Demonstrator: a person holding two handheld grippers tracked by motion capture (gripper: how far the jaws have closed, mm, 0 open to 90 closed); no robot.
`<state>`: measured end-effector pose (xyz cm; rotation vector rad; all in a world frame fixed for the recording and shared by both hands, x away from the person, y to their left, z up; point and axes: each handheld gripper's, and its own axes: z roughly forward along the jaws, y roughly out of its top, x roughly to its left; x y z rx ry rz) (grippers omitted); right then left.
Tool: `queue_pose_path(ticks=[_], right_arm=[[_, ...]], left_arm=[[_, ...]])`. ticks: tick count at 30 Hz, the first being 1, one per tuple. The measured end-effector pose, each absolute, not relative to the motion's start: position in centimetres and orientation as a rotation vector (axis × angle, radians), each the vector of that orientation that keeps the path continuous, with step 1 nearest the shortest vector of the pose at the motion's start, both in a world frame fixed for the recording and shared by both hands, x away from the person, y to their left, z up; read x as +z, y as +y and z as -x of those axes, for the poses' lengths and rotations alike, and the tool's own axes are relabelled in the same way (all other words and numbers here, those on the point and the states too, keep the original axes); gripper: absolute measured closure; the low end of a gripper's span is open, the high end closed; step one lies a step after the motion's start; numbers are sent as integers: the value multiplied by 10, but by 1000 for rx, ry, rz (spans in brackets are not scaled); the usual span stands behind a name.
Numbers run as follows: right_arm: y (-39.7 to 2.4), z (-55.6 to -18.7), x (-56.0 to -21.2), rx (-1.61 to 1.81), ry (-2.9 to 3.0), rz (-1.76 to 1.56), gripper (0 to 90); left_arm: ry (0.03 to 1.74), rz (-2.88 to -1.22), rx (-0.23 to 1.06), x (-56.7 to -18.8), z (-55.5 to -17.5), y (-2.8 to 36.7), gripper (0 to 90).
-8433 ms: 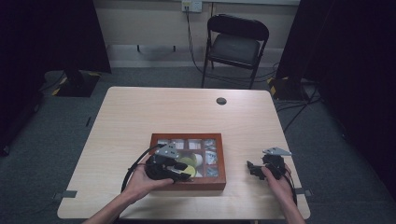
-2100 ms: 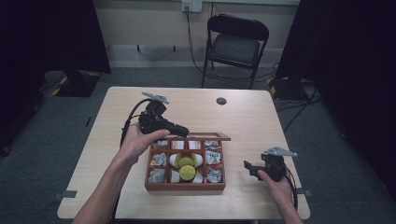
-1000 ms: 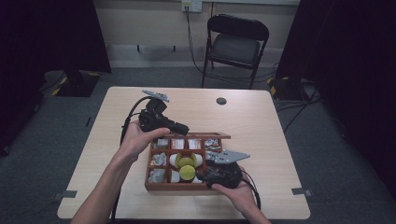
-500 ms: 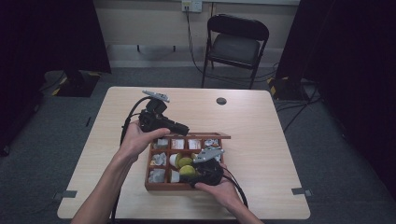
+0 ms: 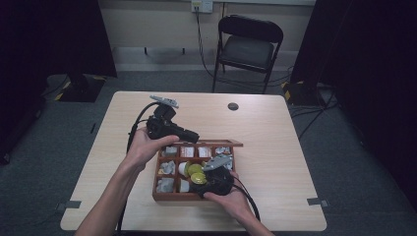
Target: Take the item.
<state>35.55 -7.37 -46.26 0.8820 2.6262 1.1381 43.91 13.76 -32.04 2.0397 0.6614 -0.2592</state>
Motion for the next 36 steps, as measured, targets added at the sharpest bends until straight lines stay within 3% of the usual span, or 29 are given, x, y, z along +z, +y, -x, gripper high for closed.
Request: queue_pose_path(ticks=[14,36], right_arm=[[-71,-355,-471,1114,2632,-932,360],[-63,-356,-472,1062,2647,-948,400]], left_arm=[[659,-2041,-253,-320,-438,137,812],[659,-2040,-251,-320,-438,137,812]])
